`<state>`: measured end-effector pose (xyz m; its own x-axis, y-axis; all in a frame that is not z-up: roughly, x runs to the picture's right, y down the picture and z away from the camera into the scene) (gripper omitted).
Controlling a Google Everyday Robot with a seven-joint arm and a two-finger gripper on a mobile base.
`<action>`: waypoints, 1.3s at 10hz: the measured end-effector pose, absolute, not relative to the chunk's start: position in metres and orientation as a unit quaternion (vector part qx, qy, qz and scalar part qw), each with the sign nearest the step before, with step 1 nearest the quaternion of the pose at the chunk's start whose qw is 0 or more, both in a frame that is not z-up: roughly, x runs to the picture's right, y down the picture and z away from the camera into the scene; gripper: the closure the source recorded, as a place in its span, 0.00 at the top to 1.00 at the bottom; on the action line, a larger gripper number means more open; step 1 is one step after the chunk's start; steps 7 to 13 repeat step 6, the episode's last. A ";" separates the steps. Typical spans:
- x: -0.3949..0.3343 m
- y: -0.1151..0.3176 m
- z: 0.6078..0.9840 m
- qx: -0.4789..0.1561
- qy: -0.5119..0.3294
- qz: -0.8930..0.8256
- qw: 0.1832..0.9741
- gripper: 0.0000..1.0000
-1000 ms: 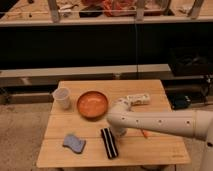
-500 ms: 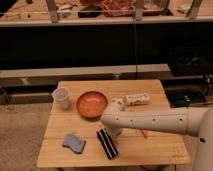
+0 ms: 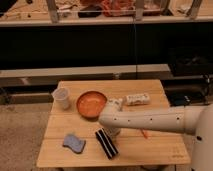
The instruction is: Push the eraser across the table
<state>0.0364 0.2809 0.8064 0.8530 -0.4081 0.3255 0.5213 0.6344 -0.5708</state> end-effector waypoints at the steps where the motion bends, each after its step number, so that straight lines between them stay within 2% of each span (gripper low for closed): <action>1: 0.036 0.281 0.806 -0.340 -0.084 -0.258 0.900 0.00; 13: 0.021 0.281 0.807 -0.338 -0.086 -0.270 0.897 0.00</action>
